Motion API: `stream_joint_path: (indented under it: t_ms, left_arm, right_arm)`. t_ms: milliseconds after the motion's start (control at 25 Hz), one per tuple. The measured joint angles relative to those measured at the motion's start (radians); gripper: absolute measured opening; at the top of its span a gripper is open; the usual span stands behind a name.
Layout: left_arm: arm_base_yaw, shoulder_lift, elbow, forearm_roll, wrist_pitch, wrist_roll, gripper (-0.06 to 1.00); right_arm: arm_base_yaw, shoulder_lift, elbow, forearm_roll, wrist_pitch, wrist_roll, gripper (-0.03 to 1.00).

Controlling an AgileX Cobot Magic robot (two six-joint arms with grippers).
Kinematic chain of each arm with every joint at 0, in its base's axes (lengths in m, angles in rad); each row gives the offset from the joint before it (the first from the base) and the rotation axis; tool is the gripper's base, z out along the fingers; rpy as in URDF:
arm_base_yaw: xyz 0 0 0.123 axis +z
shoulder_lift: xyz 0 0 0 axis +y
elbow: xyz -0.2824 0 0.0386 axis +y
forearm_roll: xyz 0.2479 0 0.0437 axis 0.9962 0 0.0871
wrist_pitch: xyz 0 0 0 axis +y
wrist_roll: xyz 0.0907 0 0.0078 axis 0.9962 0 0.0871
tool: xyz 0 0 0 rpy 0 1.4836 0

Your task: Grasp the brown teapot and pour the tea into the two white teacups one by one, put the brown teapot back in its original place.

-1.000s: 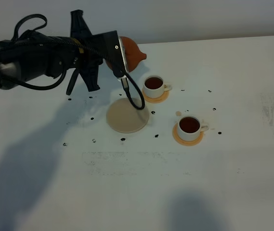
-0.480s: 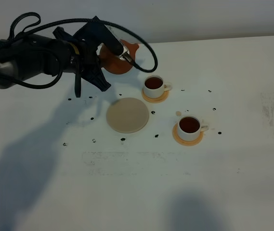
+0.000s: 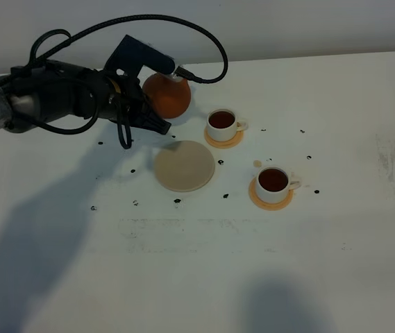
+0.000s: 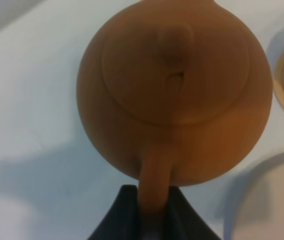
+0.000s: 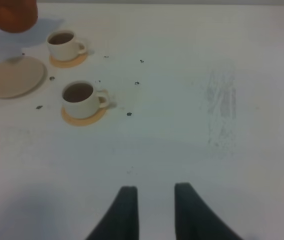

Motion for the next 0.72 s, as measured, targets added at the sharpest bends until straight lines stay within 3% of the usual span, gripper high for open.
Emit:
stream_joint_path:
  t_ms: [720]
  left_arm:
    - [-0.013, 0.075, 0.0, -0.02, -0.006, -0.016, 0.11]
  right_arm:
    - [0.0, 0.0, 0.0, 0.0, 0.0, 0.0, 0.2]
